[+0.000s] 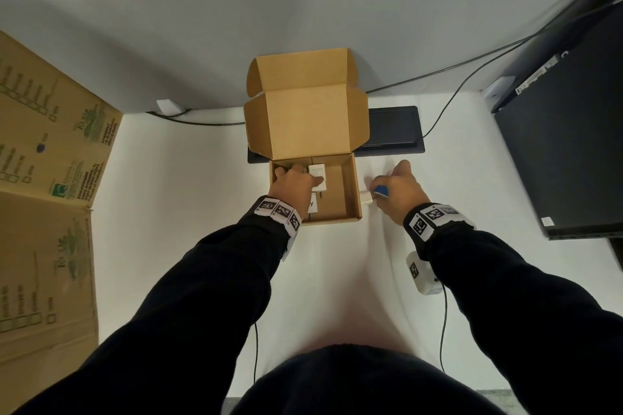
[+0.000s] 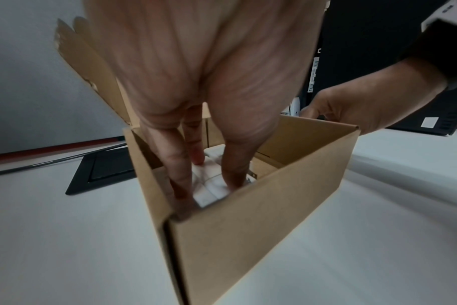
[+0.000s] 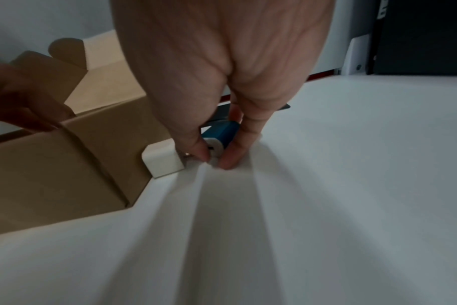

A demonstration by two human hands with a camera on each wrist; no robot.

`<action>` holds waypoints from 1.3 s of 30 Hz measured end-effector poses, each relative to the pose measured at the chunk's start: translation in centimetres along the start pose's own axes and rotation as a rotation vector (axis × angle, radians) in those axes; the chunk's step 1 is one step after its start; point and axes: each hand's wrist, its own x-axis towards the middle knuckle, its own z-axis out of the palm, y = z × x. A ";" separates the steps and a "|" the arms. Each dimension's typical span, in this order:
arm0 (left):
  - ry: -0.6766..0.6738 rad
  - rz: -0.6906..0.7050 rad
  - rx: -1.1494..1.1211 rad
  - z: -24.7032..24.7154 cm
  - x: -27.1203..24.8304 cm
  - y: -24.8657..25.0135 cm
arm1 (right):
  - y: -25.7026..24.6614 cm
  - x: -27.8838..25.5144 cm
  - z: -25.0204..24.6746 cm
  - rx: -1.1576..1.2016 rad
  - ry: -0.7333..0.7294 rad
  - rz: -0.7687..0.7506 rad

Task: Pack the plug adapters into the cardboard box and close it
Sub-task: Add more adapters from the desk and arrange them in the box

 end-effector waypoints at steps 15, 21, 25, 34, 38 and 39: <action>0.037 0.037 -0.070 0.2 0.7 -0.6 | -6.4 -2.5 -1.7 0.164 0.176 -0.446; 0.027 0.031 -0.099 0.1 0.6 -0.6 | -9.3 -1.7 -0.8 -0.298 -0.174 -0.454; 0.021 0.033 -0.110 0.2 0.5 -0.7 | -9.9 -0.9 -0.8 -0.371 -0.293 -0.406; 0.021 0.040 -0.114 0.2 0.6 -0.9 | -8.9 -0.2 0.4 -0.365 -0.260 -0.462; 0.012 0.054 -0.099 0.1 0.8 -1.0 | -8.9 -0.3 0.5 -0.334 -0.316 -0.500; 0.010 0.053 -0.098 0.1 0.8 -1.0 | -9.0 -0.4 0.5 -0.354 -0.319 -0.509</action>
